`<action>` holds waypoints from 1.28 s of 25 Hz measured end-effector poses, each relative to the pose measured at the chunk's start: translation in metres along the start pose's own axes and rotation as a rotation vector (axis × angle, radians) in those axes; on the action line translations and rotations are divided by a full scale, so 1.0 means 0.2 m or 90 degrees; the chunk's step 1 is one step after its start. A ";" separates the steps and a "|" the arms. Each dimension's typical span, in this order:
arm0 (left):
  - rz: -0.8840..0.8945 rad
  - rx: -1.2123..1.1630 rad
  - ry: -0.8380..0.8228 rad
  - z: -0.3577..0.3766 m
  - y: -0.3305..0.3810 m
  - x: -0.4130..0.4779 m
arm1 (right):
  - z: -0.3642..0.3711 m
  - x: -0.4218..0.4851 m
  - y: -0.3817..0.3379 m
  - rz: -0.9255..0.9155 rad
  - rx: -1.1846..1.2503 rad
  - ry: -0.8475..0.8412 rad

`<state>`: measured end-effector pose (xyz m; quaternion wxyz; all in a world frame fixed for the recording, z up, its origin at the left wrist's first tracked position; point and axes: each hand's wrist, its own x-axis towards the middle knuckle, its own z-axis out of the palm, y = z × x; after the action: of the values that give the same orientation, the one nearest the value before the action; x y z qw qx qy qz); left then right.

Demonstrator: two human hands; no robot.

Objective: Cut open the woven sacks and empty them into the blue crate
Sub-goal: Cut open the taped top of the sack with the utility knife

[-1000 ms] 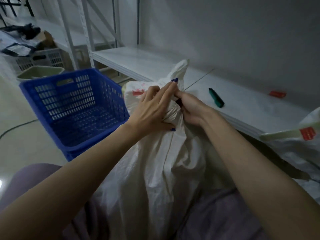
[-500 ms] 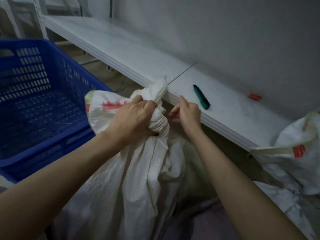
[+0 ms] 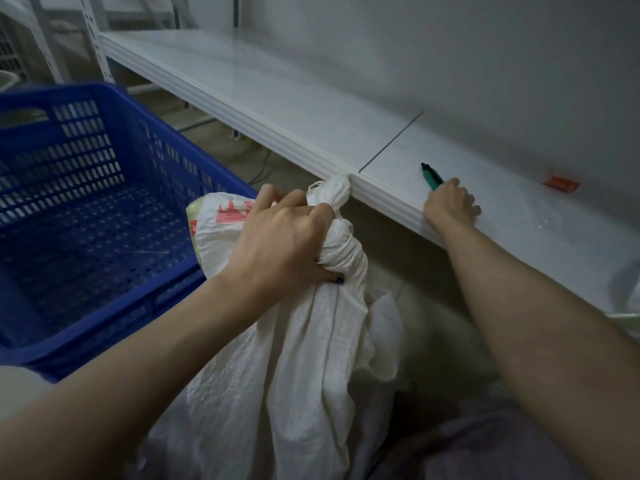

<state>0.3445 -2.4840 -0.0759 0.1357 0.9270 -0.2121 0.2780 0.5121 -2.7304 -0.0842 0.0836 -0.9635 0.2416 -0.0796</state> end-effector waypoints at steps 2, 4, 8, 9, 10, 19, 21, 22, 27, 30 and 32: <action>-0.007 0.012 0.004 0.00 -0.01 -0.01 | -0.01 -0.01 0.02 -0.013 0.025 0.013; -0.018 -0.010 -0.014 0.00 -0.02 -0.01 | -0.04 -0.05 0.00 -0.006 0.046 0.029; -0.021 -0.026 -0.053 -0.03 0.00 -0.01 | -0.11 -0.32 -0.11 0.027 0.309 -0.020; -0.023 -0.022 -0.050 -0.05 0.01 -0.01 | -0.12 -0.41 -0.15 0.016 0.432 -0.050; -0.031 -0.021 -0.054 -0.06 0.01 -0.02 | -0.15 -0.50 -0.17 0.000 0.565 -0.096; -0.107 -0.125 -0.130 -0.11 0.02 -0.16 | -0.28 -1.00 -0.06 -0.097 0.742 -0.326; -0.101 -0.151 -0.124 -0.11 0.03 -0.19 | -0.32 -1.05 -0.03 -0.112 0.746 -0.338; -0.101 -0.146 -0.126 -0.12 0.03 -0.20 | -0.34 -1.07 -0.02 -0.130 0.743 -0.347; -0.169 -0.185 -0.152 -0.19 0.04 -0.25 | -0.39 -1.12 0.01 -0.196 0.743 -0.381; -0.228 -0.167 -0.157 -0.21 0.04 -0.27 | -0.39 -1.08 0.03 -0.218 0.687 -0.328; -0.248 -0.139 -0.107 -0.23 0.06 -0.27 | -0.39 -1.07 0.05 -0.213 0.708 -0.335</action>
<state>0.2771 -2.4600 -0.0690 0.2684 0.9501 -0.0689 0.1436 0.3066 -2.6458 -0.0341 0.6143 -0.7881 -0.0180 0.0344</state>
